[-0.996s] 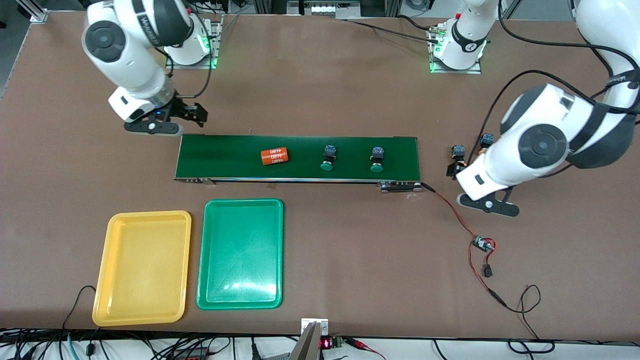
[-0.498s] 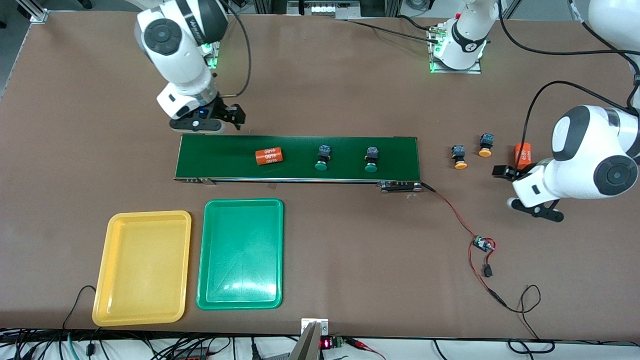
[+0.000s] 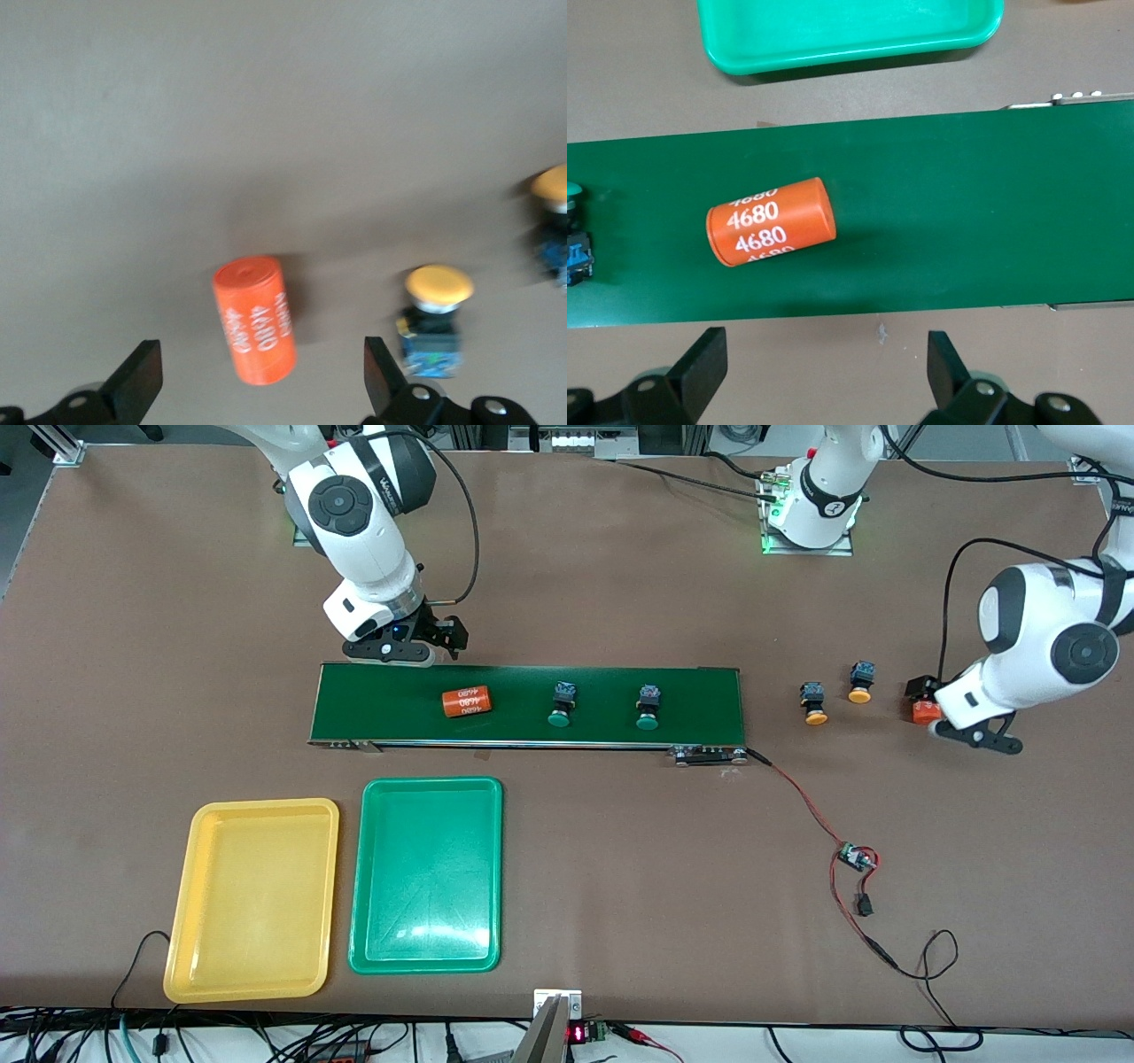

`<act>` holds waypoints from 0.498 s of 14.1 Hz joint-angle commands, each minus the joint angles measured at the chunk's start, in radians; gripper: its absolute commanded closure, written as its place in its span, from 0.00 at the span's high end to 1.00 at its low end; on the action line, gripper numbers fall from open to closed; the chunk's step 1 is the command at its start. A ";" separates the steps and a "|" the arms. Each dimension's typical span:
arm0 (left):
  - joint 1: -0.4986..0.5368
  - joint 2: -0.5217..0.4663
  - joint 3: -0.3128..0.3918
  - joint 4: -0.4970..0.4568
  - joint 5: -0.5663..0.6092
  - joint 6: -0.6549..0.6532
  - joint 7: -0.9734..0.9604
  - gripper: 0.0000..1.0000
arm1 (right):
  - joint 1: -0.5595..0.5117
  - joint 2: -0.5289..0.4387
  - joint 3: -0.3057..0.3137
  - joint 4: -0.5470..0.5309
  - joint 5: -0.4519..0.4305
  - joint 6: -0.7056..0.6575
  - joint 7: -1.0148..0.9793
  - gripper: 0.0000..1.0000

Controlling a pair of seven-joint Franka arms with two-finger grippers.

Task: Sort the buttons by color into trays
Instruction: 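Grasp the orange cylinder with the left gripper while the right gripper reaches the conveyor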

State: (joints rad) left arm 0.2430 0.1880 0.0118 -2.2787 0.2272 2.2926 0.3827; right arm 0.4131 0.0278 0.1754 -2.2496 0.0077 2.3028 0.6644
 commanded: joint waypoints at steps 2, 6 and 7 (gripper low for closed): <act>-0.027 -0.032 0.053 -0.109 -0.026 0.094 0.059 1.00 | 0.015 0.014 -0.008 0.013 0.003 0.015 0.017 1.00; -0.027 0.013 0.074 -0.137 -0.026 0.189 0.117 1.00 | 0.019 0.031 -0.007 0.022 0.008 0.035 0.038 1.00; -0.019 0.027 0.073 -0.137 -0.026 0.191 0.119 1.00 | 0.019 0.035 -0.008 0.024 0.008 0.035 0.040 1.00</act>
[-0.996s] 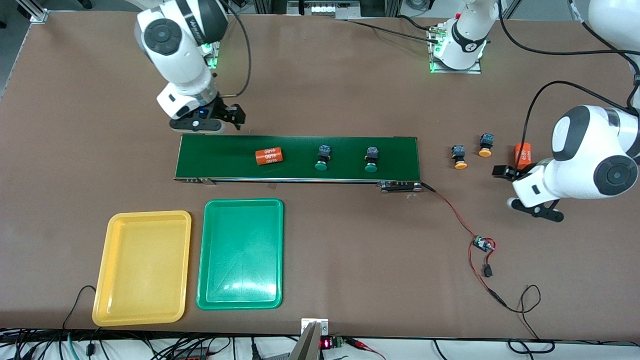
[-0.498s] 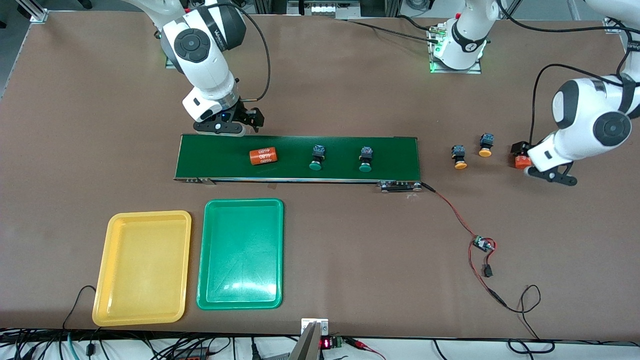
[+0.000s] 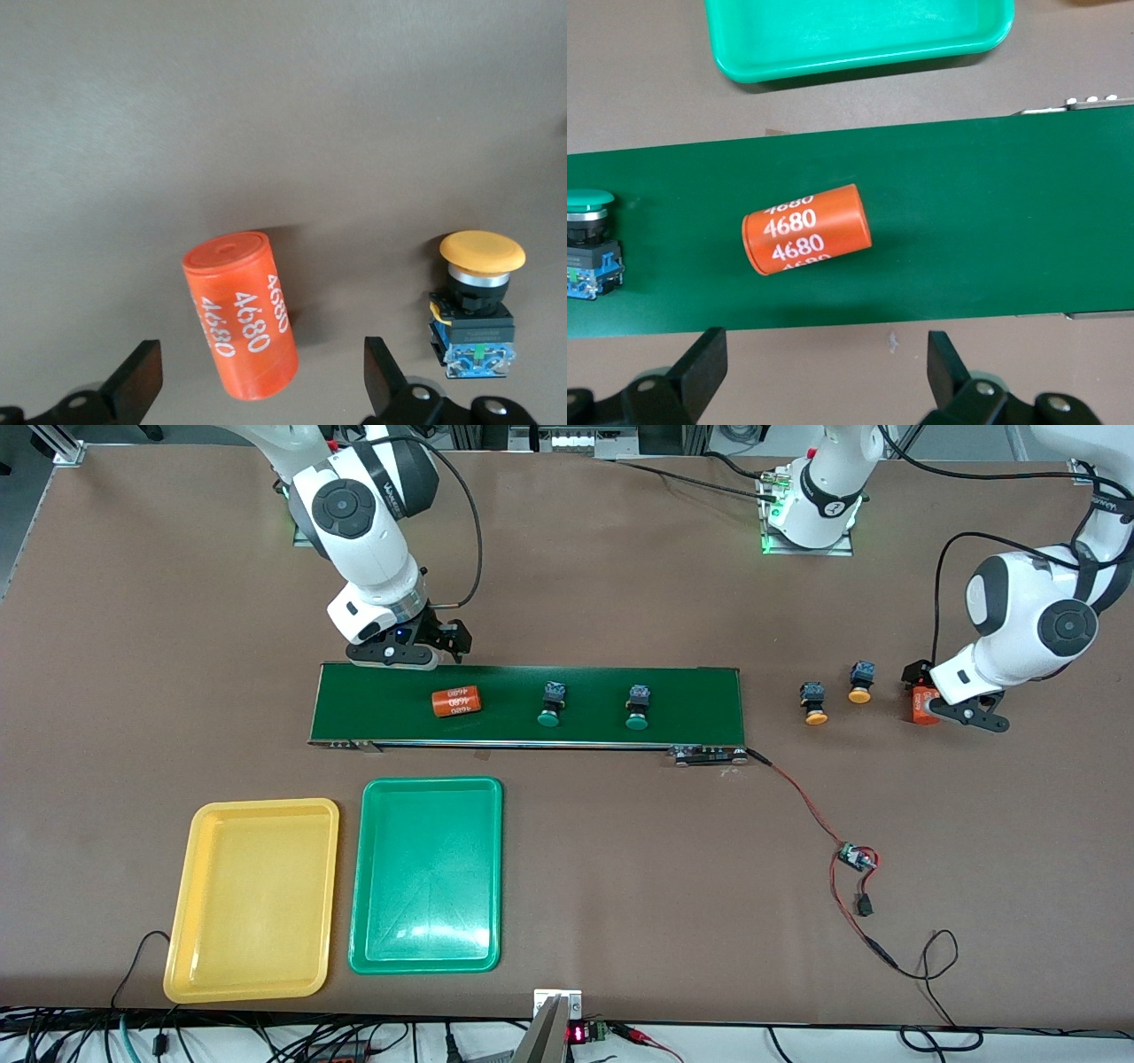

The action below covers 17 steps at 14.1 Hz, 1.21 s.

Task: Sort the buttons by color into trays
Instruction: 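Grasp the orange cylinder with the left gripper while the right gripper reaches the conveyor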

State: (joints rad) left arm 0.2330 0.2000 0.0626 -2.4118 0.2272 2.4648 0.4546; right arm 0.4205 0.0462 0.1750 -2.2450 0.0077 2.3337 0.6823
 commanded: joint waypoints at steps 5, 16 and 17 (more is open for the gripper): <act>0.029 0.121 0.022 -0.003 -0.026 0.190 0.102 0.98 | 0.029 0.047 -0.008 0.045 0.003 0.009 0.022 1.00; 0.019 0.038 -0.058 0.088 -0.023 -0.033 0.105 0.21 | 0.026 0.145 -0.008 0.119 -0.009 0.029 0.057 1.00; 0.017 0.021 -0.102 0.127 -0.025 -0.111 0.107 0.21 | 0.029 0.176 -0.008 0.142 -0.011 0.029 0.057 1.00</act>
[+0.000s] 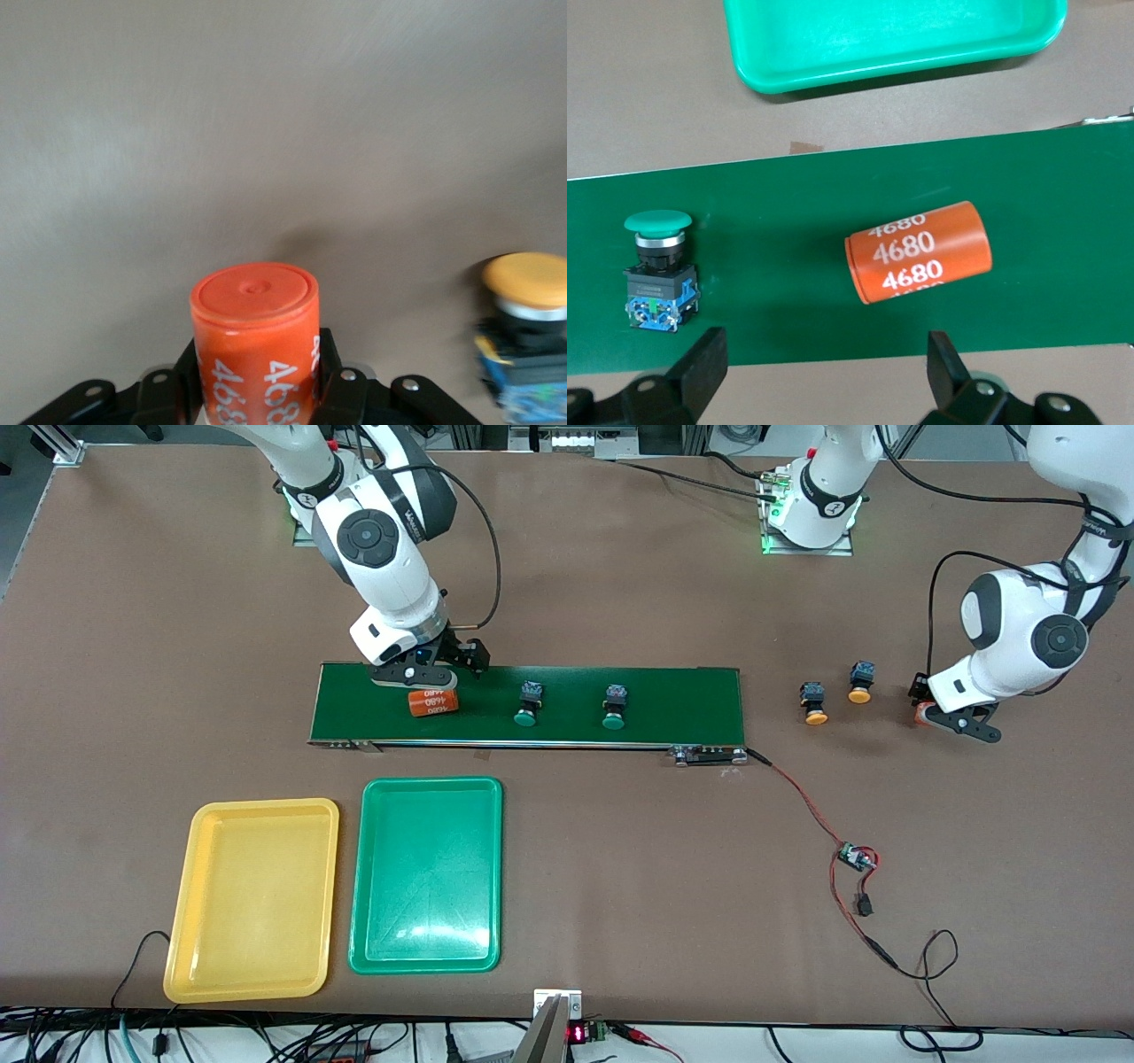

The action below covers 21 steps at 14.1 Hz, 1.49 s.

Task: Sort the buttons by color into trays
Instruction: 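Grasp the orange cylinder with the left gripper while the right gripper reaches the conveyor, then place the cylinder on the conveyor while the right gripper grasps a green button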

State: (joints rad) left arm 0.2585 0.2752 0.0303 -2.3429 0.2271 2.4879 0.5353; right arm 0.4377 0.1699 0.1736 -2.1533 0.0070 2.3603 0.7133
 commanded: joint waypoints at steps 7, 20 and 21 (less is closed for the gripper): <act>-0.054 -0.051 -0.344 0.226 -0.029 -0.406 0.110 0.21 | 0.056 0.154 -0.008 0.147 -0.010 -0.001 0.183 1.00; -0.140 0.090 -0.699 0.172 -0.049 -0.058 0.150 0.19 | 0.073 0.192 -0.008 0.159 -0.119 -0.001 0.175 1.00; -0.143 0.091 -0.699 0.172 -0.049 -0.053 0.153 0.20 | 0.073 0.197 -0.008 0.161 -0.119 -0.001 0.176 1.00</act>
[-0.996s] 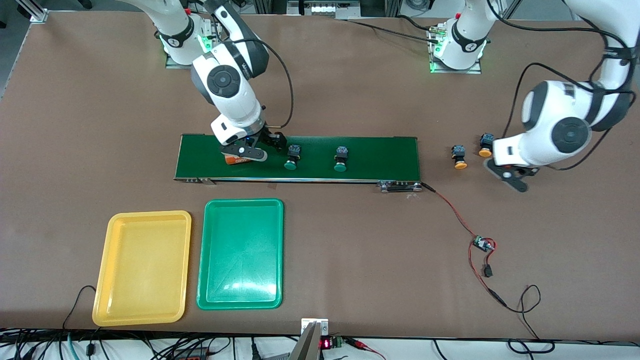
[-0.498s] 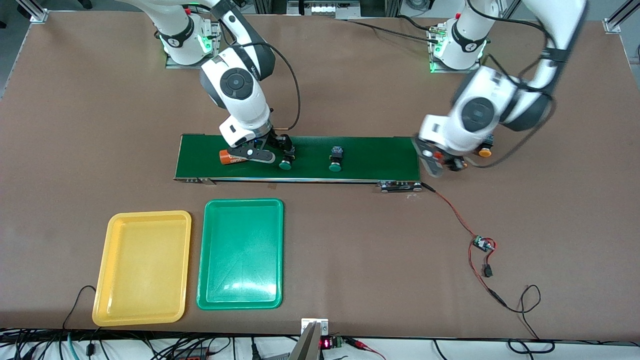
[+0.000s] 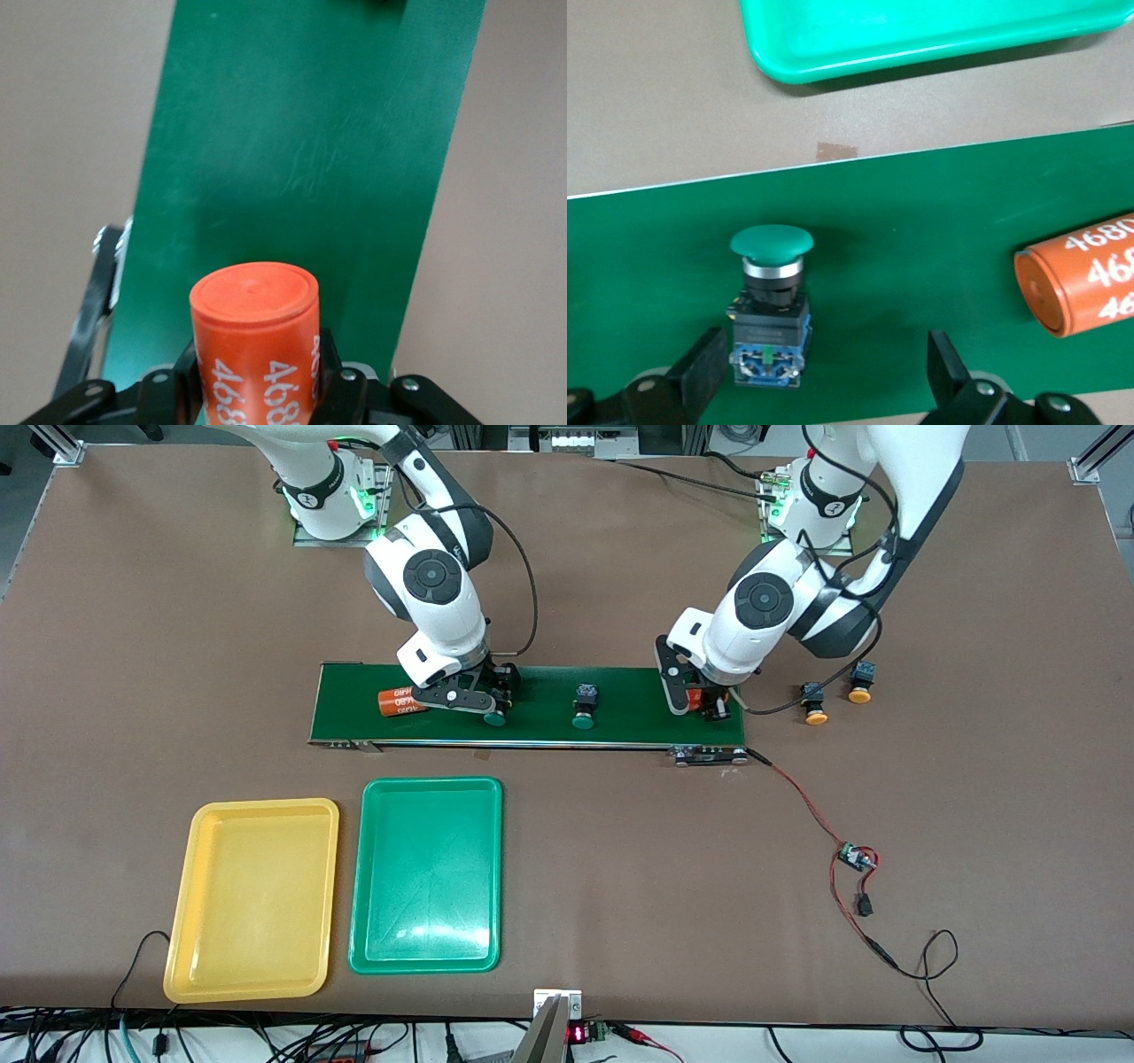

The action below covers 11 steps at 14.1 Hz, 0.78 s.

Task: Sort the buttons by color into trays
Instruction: 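Place the cylinder on the conveyor while the right gripper grasps a green button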

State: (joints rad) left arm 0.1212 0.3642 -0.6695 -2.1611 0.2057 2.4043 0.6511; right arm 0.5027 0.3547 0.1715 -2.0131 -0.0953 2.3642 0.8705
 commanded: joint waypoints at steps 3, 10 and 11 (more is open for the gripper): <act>-0.006 -0.001 0.001 -0.006 -0.025 0.019 0.042 1.00 | 0.010 0.039 -0.006 0.030 -0.018 0.000 0.019 1.00; -0.037 -0.137 0.146 0.136 -0.103 -0.371 0.010 1.00 | 0.013 0.064 -0.006 0.034 -0.063 0.003 0.013 0.66; -0.054 -0.166 0.209 0.136 -0.120 -0.390 -0.019 1.00 | 0.011 0.064 -0.006 0.034 -0.073 0.001 0.013 0.51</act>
State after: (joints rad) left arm 0.1128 0.2654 -0.5719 -2.0376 0.1400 2.0861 0.6539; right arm 0.5050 0.4106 0.1701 -1.9985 -0.1373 2.3698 0.8705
